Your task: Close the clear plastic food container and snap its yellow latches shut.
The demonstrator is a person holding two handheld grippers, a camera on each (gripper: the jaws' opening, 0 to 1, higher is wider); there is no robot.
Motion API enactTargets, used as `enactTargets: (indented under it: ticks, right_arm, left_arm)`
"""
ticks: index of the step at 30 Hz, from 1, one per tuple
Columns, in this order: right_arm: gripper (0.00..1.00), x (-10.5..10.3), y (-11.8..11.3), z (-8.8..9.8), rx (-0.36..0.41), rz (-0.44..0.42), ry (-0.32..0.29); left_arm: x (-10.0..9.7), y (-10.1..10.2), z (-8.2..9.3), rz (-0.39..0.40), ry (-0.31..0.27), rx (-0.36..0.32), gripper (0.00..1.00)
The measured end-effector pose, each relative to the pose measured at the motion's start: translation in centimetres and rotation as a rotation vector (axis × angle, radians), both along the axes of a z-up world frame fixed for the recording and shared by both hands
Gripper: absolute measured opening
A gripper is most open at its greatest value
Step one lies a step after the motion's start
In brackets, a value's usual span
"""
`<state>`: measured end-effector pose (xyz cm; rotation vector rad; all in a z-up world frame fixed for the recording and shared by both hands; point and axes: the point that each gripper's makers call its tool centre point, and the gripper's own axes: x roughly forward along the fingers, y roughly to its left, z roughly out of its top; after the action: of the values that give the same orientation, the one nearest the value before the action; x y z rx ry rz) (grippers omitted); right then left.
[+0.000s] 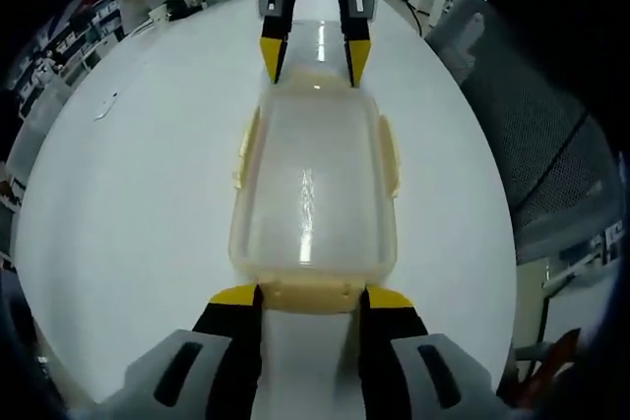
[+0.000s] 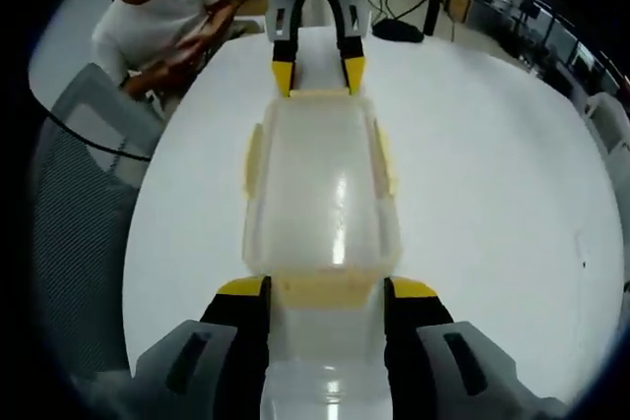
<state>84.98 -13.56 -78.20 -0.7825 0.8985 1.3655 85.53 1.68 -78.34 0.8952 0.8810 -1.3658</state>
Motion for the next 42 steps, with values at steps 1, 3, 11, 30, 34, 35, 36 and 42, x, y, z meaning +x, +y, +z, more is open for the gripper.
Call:
enactTargets:
  ticks: [1,3,11,30,34,35,36,42]
  right_arm:
    - [0.44,0.0,0.0,0.0,-0.002,0.001,-0.005]
    - [0.44,0.0,0.0,0.0,-0.010,0.017,-0.016]
    - [0.43,-0.2,-0.4,-0.8,-0.079,0.098,-0.040]
    - [0.44,0.3,-0.3,-1.2,-0.159,0.076,-0.041]
    - [0.43,0.3,-0.4,-1.1,-0.157,0.079,-0.042]
    - [0.40,0.3,-0.4,-1.1,-0.155,0.077,-0.043]
    - [0.38,0.3,-0.4,-1.1,-0.150,0.082,-0.046]
    - [0.37,0.2,-0.4,-0.9,-0.137,0.080,-0.045]
  left_arm:
    - [0.0,0.0,0.0,0.001,0.000,0.000,0.32]
    - [0.0,0.0,0.0,0.002,0.000,-0.001,0.32]
    - [0.0,0.0,0.0,-0.003,0.001,-0.001,0.32]
    - [0.1,0.1,-0.2,0.019,-0.008,0.016,0.34]
    - [0.1,0.2,-0.3,-0.006,-0.010,0.032,0.35]
    - [0.1,0.4,-0.3,-0.002,-0.012,0.038,0.35]
    - [0.1,0.4,-0.3,0.024,-0.009,0.040,0.35]
    - [-0.1,0.2,-0.2,0.021,-0.008,0.042,0.34]
